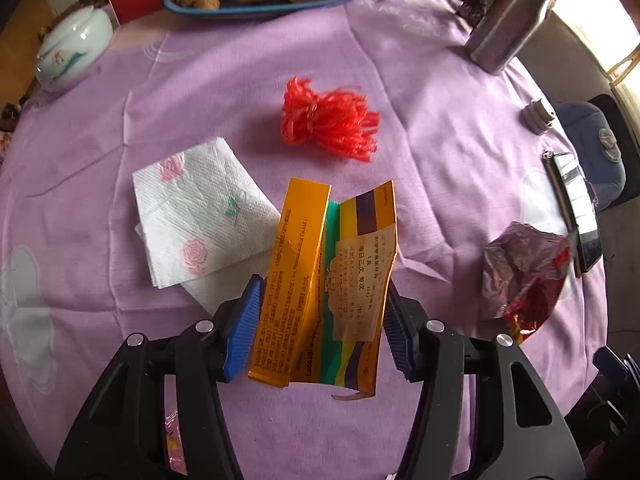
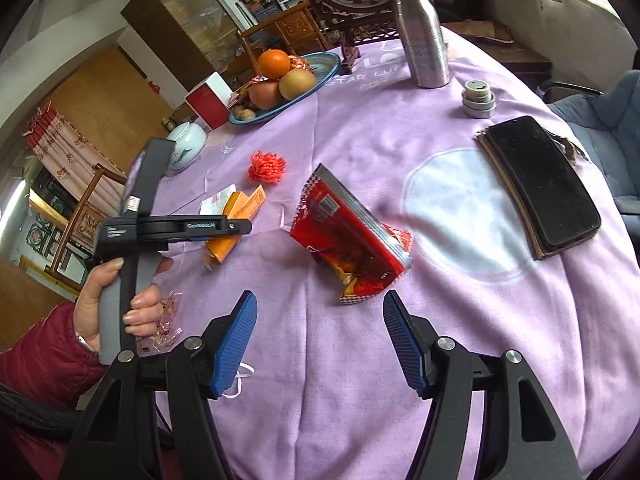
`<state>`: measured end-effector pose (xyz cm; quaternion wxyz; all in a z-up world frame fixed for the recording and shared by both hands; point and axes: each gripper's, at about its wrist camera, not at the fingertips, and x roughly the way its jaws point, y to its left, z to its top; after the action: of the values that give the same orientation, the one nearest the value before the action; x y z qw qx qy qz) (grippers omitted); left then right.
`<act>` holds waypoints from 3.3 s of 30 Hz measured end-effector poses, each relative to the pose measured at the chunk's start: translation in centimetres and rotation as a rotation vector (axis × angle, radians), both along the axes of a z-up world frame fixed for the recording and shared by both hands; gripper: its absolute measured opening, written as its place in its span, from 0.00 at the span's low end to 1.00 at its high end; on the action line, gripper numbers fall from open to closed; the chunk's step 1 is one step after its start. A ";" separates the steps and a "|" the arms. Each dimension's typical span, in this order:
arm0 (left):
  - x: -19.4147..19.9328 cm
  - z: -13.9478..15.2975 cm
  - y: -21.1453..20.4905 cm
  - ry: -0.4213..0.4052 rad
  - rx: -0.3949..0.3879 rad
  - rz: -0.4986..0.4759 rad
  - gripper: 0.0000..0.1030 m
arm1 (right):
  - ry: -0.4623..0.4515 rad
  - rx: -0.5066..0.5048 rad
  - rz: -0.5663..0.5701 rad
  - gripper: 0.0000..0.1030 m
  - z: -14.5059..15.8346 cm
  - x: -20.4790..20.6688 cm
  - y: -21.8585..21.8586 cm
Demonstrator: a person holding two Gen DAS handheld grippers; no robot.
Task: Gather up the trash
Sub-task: 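Lift the box with the left tool while the right tool grasps the red tassel, then carry both items to the red basket while the left tool drops the box in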
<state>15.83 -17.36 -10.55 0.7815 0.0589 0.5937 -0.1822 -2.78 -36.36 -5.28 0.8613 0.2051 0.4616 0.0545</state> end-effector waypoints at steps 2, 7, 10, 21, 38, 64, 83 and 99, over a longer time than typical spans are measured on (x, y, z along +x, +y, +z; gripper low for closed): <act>-0.5 1.1 0.4 -0.016 -0.014 0.001 0.55 | -0.001 0.000 0.015 0.63 0.1 0.3 0.4; -1.6 3.2 2.5 -0.039 -0.049 0.047 0.55 | -0.012 -0.004 0.058 0.63 0.4 1.5 1.6; -2.4 4.5 4.4 -0.059 -0.057 0.083 0.55 | -0.020 0.005 0.075 0.63 0.6 2.2 2.3; -5.9 8.7 14.2 -0.129 -0.056 0.283 0.55 | -0.045 0.027 0.219 0.63 0.7 6.7 7.6; -14.3 11.6 28.4 -0.165 0.025 0.630 0.55 | -0.050 -0.127 0.188 0.63 -1.9 20.1 11.5; -13.8 12.4 31.3 -0.198 -0.057 0.609 0.55 | -0.130 -0.148 0.211 0.20 2.6 17.4 13.9; -17.7 12.4 38.0 -0.254 -0.101 0.672 0.55 | -0.209 -0.106 0.502 0.20 8.5 8.8 27.8; -34.4 7.5 52.5 -0.154 -0.032 1.131 0.55 | -0.204 -0.081 0.969 0.20 9.9 2.0 46.7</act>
<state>-18.61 35.14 -3.01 0.7992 -0.2669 0.4714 0.2605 -0.77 10.32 4.67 0.7851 -0.0729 0.4189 0.4503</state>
